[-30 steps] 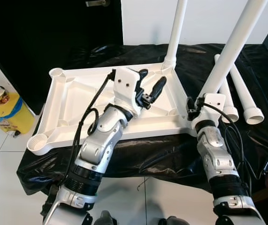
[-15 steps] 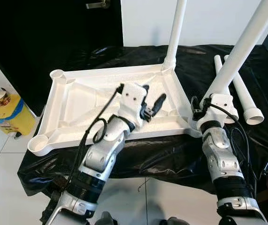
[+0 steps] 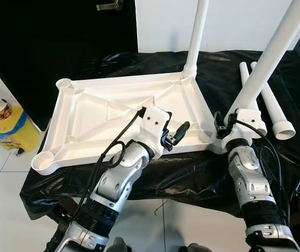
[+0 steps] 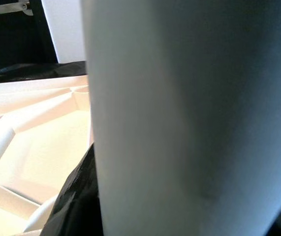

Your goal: Building children table

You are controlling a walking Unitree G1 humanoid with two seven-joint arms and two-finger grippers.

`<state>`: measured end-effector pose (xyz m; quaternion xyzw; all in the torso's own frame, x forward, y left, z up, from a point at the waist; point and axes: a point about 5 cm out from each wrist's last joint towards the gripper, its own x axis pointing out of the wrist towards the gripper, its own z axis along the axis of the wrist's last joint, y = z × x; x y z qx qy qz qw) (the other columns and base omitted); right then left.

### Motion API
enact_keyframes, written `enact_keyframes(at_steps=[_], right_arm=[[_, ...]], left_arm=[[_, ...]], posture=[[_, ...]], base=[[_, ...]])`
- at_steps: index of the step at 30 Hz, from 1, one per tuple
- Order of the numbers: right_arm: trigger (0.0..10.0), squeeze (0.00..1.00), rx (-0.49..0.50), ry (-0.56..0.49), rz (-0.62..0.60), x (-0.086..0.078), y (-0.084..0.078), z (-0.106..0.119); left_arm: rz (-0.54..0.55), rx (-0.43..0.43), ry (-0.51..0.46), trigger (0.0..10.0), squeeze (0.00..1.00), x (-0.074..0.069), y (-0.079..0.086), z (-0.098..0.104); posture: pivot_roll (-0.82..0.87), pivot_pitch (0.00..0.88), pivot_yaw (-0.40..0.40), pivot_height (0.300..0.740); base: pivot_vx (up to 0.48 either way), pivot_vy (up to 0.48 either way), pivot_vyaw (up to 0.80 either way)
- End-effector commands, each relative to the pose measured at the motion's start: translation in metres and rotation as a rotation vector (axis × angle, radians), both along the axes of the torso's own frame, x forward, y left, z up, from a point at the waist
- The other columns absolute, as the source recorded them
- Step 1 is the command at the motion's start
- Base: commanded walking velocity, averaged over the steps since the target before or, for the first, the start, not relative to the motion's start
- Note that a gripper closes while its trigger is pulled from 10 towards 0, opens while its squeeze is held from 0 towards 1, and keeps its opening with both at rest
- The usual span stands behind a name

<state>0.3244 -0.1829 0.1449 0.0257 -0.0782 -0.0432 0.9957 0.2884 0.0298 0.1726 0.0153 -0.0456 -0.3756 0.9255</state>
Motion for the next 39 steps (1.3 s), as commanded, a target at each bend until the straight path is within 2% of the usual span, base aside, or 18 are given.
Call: enact_keyframes(at_steps=[1,6,13,20,25,31,39], right_arm=[[10.0,0.0,0.034,0.049,-0.018,-0.003,-0.004,-0.013],[10.0,0.0,0.053,0.064,-0.032,0.004,-0.008,-0.014],[10.0,0.0,-0.002,0.05,-0.001,0.011,-0.007,-0.01],[10.0,0.0,-0.058,0.052,0.034,0.009,-0.006,-0.013],[10.0,0.0,-0.168,0.045,0.089,0.008,-0.005,-0.017],[10.0,0.0,-0.21,0.017,0.123,0.009,-0.004,-0.016],[10.0,0.0,-0.213,-0.003,0.161,0.007,-0.002,-0.019]], left_arm=[[-0.139,0.03,0.002,10.0,0.0,-0.006,-0.005,-0.003],[-0.141,0.034,-0.004,10.0,0.0,-0.006,-0.007,-0.002],[-0.142,0.061,-0.001,10.0,0.0,-0.008,-0.006,-0.004],[-0.136,0.073,-0.001,10.0,0.0,-0.011,-0.005,-0.006],[-0.129,0.095,-0.003,10.0,0.0,-0.013,-0.002,-0.009],[-0.134,0.096,-0.005,10.0,0.0,-0.014,-0.002,-0.008],[-0.137,0.099,-0.004,10.0,0.0,-0.014,-0.002,-0.008]], posture=[[-0.05,0.035,0.002,0.74],[-0.04,0.037,0.0,0.74],[-0.03,0.041,-0.011,0.74],[-0.02,0.044,-0.023,0.74],[-0.01,0.041,-0.026,0.74],[-0.01,0.038,-0.024,0.74],[-0.01,0.038,-0.024,0.74]], base=[[0.0,0.0,0.0],[0.0,0.0,0.0],[0.0,0.0,0.0],[0.0,0.0,0.0],[0.0,0.0,0.0],[0.0,0.0,0.0],[0.0,0.0,0.0]])
